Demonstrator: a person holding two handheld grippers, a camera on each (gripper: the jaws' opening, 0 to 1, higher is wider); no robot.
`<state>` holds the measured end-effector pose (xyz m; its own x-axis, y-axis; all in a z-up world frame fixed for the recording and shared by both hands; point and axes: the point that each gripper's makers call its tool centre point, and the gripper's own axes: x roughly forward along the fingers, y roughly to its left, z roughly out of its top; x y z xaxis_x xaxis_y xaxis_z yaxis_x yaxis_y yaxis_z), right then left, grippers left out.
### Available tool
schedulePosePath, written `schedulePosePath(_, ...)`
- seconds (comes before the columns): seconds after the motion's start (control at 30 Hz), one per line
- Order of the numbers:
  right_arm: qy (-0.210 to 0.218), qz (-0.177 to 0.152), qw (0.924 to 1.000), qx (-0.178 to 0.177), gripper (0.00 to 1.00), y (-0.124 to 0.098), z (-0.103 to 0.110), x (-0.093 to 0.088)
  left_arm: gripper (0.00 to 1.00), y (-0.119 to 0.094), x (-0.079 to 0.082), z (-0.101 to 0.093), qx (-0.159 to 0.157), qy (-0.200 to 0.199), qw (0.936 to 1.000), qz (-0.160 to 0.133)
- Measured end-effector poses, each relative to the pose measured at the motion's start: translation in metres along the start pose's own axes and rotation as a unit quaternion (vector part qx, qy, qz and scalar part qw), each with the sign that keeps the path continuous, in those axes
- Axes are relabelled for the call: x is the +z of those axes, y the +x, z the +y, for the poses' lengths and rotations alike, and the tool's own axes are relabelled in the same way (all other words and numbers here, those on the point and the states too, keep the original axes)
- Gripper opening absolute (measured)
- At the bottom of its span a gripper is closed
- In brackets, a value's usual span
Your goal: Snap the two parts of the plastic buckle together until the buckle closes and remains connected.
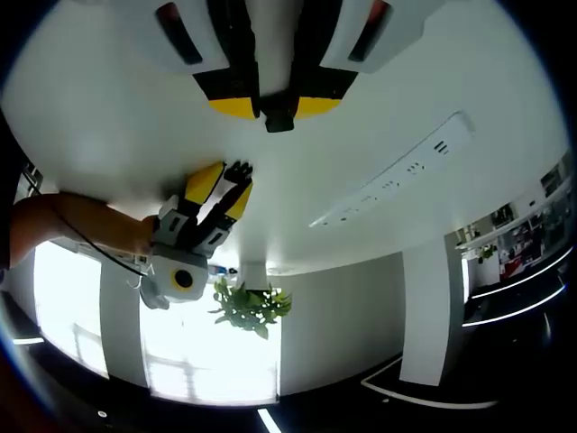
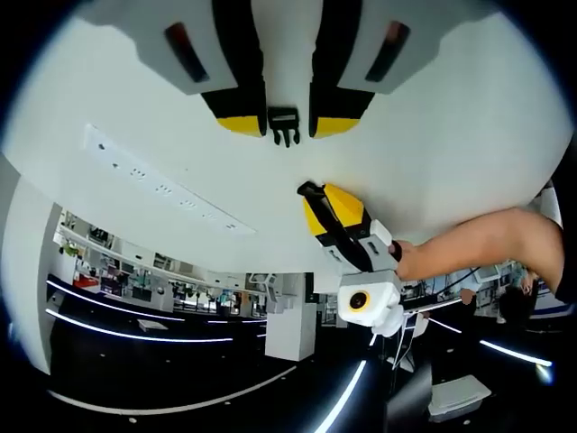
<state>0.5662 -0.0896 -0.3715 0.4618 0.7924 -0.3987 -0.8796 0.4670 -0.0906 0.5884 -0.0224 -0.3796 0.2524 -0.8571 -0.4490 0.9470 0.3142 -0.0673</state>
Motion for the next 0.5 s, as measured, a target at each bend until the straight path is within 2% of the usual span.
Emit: schedulePosePath(0.5,0.008,0.000,1.0000,0.003,0.16,0.0007,0.0012,-0.0013,0.12,-0.0002,-0.0003,0.0012,-0.001,0.001,1.0000,-0.003)
